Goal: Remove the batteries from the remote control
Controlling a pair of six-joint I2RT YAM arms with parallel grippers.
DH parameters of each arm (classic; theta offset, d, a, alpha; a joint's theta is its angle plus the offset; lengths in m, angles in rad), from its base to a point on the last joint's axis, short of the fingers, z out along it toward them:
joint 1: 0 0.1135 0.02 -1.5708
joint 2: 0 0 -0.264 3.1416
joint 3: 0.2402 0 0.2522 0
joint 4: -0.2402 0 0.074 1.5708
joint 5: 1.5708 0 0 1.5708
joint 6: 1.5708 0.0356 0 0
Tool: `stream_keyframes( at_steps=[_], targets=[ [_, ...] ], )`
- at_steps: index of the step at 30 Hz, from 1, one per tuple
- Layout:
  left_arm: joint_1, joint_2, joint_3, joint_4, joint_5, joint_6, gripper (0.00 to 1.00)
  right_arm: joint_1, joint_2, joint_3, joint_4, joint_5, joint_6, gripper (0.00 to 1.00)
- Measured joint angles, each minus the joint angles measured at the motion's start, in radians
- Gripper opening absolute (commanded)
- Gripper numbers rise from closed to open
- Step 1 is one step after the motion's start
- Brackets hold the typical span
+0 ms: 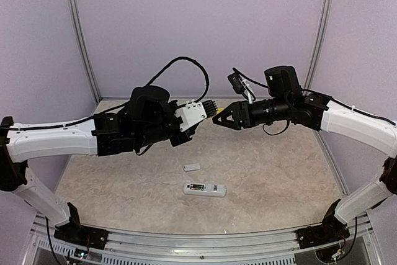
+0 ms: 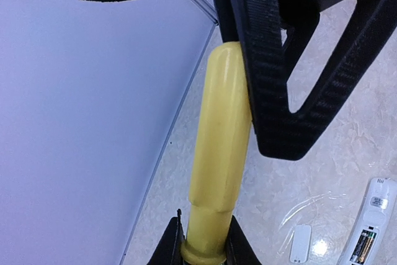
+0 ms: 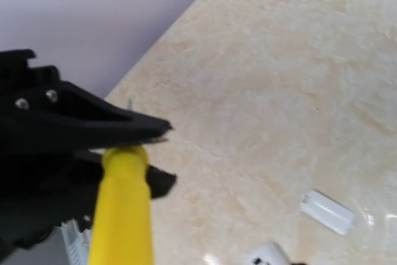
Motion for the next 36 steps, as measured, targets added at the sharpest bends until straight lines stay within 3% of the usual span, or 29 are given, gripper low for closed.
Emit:
stream_keyframes(
  at_steps=[18, 29, 36],
  targets=[
    [-0.019, 0.056, 0.005, 0.032, -0.001, -0.077, 0.00, -0.001, 0.039, 0.000, 0.117, -0.080, 0.096, 0.22],
    [-0.034, 0.062, 0.006, 0.042, -0.013, -0.041, 0.00, -0.001, 0.065, 0.000, 0.115, -0.129, 0.103, 0.23],
    [-0.037, 0.062, 0.006, 0.056, -0.022, -0.020, 0.00, -0.001, 0.074, 0.002, 0.109, -0.156, 0.101, 0.17]
  ],
)
